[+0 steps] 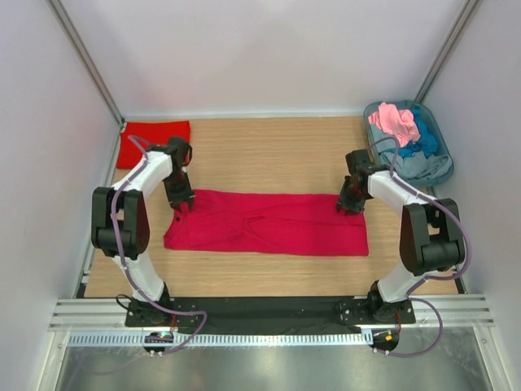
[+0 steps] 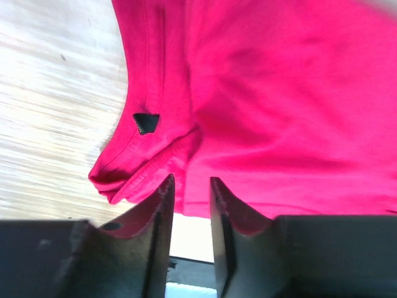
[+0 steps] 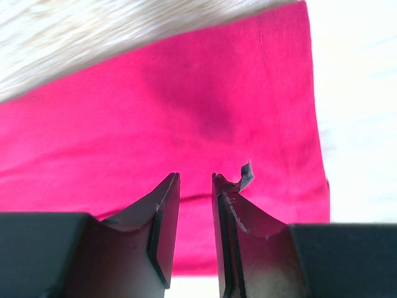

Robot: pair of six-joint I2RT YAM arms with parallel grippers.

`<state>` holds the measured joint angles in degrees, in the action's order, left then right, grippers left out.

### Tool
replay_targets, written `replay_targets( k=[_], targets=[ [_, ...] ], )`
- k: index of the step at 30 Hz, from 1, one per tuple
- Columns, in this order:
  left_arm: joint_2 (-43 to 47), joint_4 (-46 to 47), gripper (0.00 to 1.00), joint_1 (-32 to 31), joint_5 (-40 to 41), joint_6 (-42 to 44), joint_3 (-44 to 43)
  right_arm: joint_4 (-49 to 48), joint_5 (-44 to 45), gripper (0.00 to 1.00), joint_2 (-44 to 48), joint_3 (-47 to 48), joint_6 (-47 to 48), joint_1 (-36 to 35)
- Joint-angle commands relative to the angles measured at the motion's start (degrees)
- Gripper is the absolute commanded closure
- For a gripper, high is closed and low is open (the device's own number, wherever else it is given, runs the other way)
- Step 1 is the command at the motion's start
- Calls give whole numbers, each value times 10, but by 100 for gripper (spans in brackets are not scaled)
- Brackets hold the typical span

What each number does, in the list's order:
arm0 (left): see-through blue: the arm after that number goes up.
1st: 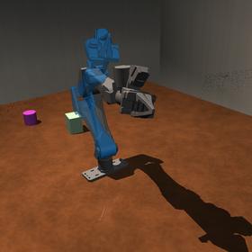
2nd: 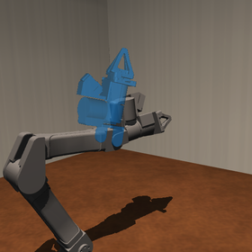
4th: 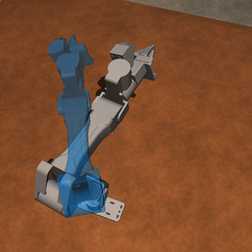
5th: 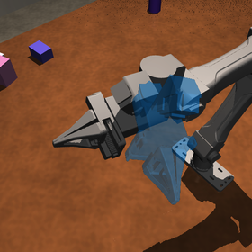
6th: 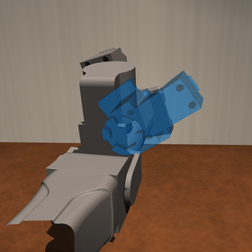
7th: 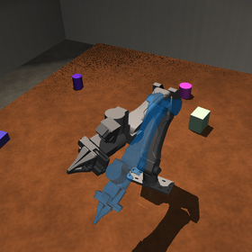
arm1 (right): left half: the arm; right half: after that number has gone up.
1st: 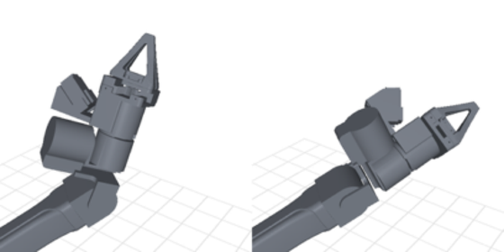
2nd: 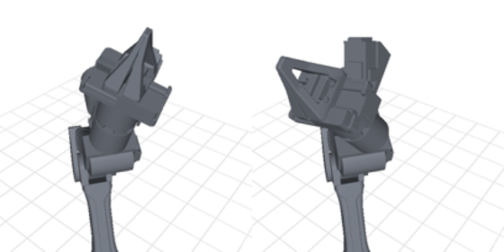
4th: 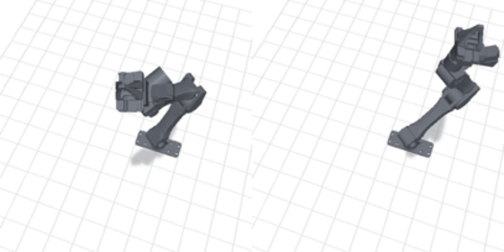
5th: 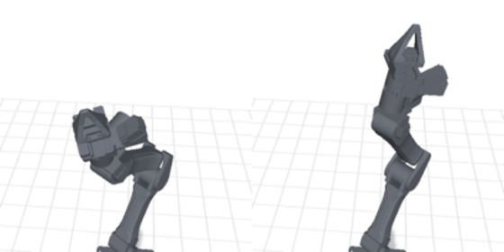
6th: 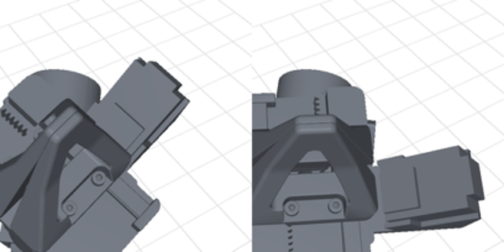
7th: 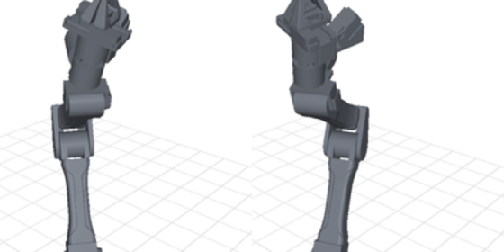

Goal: Fold and stack the t-shirts
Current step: Fold the tshirt

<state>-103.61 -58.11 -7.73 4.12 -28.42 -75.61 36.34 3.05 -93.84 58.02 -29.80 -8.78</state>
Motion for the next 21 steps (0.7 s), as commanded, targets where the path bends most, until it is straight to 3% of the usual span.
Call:
replay_targets(
  k=[1, 7, 13, 21],
  targets=[
    [46, -36, 68, 3, 2, 1, -51, 52, -18, 66, 47, 32, -31, 2],
    [84, 0, 64, -20, -97, -23, 1, 51, -11, 66, 63, -13, -51, 3],
    [87, 59, 62, -21, -98, -41, 118, 12, 20, 66, 36, -52, -44, 10],
    [4, 75, 59, -19, -70, -61, 65, -10, 64, 66, 23, -78, -35, 21]
  ],
)
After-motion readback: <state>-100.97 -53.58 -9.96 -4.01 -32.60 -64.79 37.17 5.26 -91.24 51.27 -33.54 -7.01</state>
